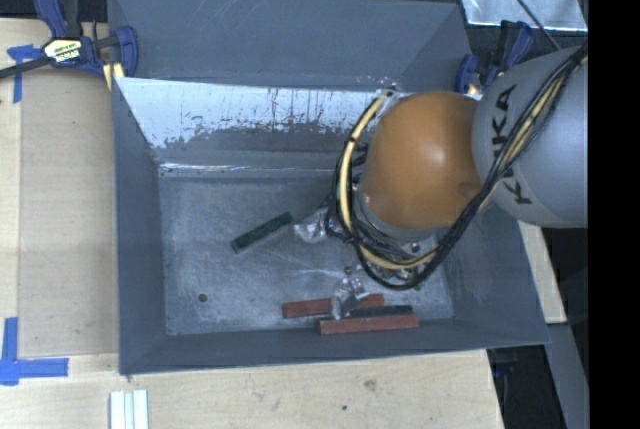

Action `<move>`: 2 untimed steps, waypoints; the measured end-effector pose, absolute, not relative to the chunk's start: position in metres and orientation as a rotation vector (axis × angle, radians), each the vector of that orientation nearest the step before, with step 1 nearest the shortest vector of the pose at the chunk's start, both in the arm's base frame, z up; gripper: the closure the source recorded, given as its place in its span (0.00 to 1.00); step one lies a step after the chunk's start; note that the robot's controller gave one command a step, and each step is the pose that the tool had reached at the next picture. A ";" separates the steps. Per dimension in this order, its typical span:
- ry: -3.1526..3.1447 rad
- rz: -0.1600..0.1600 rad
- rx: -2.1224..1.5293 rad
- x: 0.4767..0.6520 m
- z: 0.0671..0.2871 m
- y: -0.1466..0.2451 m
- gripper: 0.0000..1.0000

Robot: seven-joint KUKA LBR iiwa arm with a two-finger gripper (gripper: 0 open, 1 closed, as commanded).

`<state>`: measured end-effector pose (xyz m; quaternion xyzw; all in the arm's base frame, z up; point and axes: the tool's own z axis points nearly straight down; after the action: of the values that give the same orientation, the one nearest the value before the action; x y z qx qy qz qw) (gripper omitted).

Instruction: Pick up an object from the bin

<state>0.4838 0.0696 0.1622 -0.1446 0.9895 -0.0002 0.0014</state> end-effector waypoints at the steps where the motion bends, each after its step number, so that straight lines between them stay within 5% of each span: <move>1: 3.023 -0.011 -0.905 0.509 0.082 0.037 1.00; 2: 2.987 0.000 -0.894 0.515 0.081 0.043 0.00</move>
Offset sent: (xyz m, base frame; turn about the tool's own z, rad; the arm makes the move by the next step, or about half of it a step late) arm 0.0000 0.0000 0.0000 0.0000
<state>0.5149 0.0432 0.0811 -0.2869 0.9579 -0.0001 0.0120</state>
